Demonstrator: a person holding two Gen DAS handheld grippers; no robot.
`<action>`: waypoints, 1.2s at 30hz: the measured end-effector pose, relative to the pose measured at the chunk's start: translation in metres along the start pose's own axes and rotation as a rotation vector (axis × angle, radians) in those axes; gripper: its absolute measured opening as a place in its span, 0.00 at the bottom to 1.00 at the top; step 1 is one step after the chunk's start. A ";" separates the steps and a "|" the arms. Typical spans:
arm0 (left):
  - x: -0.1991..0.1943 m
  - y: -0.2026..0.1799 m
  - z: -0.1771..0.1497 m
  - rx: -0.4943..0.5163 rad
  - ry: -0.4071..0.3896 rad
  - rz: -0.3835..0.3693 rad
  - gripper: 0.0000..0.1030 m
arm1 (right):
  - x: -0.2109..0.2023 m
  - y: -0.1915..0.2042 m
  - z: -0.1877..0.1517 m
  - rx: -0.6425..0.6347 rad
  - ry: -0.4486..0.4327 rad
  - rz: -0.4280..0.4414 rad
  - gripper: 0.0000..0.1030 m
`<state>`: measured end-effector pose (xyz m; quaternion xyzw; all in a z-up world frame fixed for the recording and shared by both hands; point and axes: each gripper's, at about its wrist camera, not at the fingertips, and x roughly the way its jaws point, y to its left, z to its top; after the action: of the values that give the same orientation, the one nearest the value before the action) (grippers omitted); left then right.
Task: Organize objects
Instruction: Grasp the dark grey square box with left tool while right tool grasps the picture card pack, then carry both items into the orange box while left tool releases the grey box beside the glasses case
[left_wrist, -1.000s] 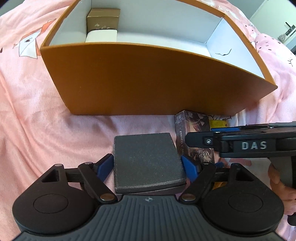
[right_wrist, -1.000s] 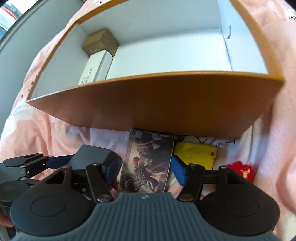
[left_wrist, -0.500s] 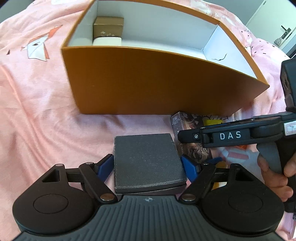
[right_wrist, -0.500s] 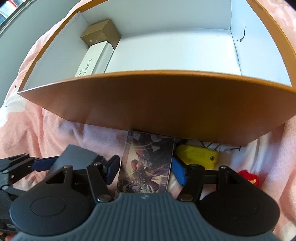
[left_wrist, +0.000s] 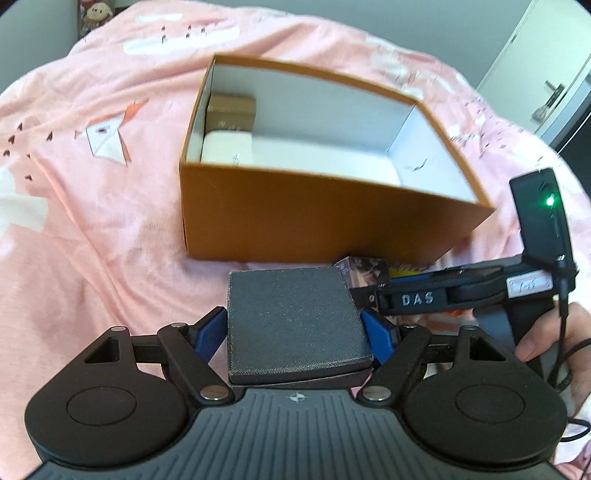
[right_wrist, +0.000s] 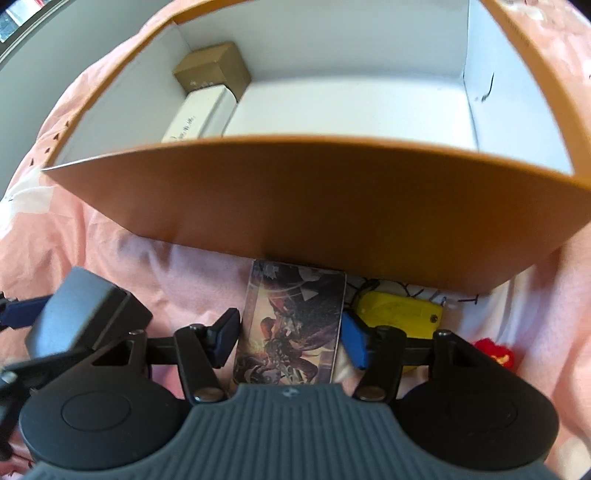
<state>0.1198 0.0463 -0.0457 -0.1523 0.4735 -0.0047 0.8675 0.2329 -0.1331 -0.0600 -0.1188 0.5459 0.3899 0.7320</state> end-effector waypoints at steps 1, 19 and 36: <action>-0.005 -0.001 0.001 0.005 -0.015 -0.008 0.87 | -0.006 0.002 -0.001 -0.009 -0.009 -0.001 0.59; -0.064 -0.029 0.043 0.079 -0.265 -0.058 0.87 | -0.143 0.019 0.004 -0.111 -0.301 0.138 0.59; 0.037 -0.036 0.108 0.039 -0.151 -0.050 0.87 | -0.125 -0.024 0.087 0.004 -0.350 0.012 0.59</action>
<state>0.2343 0.0344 -0.0122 -0.1471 0.4028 -0.0243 0.9031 0.2987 -0.1525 0.0777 -0.0443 0.4114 0.4082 0.8138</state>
